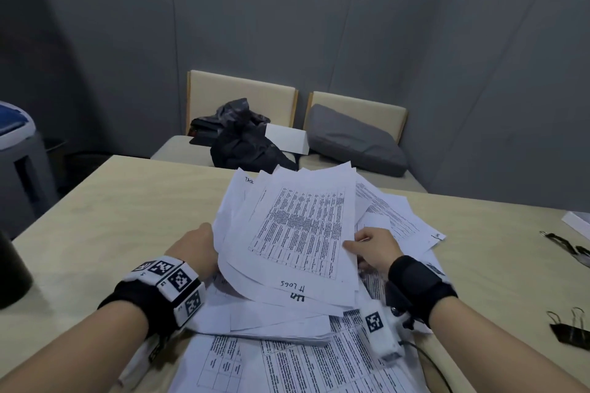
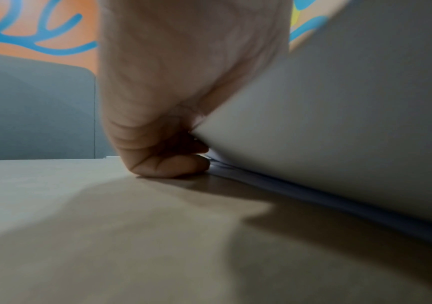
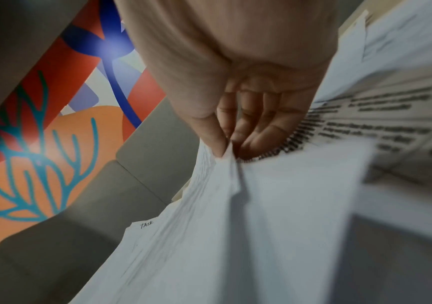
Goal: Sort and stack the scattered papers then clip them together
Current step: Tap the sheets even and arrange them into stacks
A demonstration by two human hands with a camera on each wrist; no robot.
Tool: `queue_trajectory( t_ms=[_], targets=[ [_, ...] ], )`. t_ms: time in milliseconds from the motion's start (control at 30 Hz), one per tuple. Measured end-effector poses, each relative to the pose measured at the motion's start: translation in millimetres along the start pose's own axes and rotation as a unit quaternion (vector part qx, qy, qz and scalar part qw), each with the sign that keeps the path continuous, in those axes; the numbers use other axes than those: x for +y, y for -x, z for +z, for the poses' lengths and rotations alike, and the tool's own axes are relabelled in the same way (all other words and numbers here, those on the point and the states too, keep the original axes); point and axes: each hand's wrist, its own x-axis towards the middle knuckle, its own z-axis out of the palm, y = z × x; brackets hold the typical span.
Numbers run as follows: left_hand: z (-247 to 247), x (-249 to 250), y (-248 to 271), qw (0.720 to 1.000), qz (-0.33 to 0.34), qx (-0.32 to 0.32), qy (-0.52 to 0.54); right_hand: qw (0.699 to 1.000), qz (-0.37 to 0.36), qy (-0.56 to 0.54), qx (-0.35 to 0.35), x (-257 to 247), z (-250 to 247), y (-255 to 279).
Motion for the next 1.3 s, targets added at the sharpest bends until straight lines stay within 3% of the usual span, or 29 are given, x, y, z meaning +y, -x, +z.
queue_trajectory(
  t_ms=[167, 400, 633, 833, 1000, 1100, 1300],
  targets=[
    [1, 1, 3, 0.999, -0.015, 0.004, 0.031, 0.998, 0.017, 0.011, 0.067, 9, -10, -11],
    [0, 9, 8, 1.0, -0.019, 0.024, 0.002, 0.993, 0.039, -0.012, 0.106, 26, -43, -27],
    [1, 8, 9, 0.999, -0.011, 0.031, -0.005, 0.998, 0.053, 0.027, 0.032, 33, -65, -23],
    [-1, 8, 9, 1.0, -0.014, 0.024, -0.01, 0.996, 0.031, 0.033, -0.071, 6, -25, -6],
    [-2, 11, 13, 0.999, -0.02, 0.032, -0.028, 0.984, 0.016, 0.115, -0.137, -23, -5, 7],
    [-2, 12, 13, 0.999, -0.022, 0.025, -0.029, 0.982, 0.045, 0.132, -0.131, -26, -7, 11],
    [-4, 12, 13, 0.999, -0.021, 0.02, -0.034, 0.988, 0.003, 0.108, -0.109, -22, -28, 21]
  ],
)
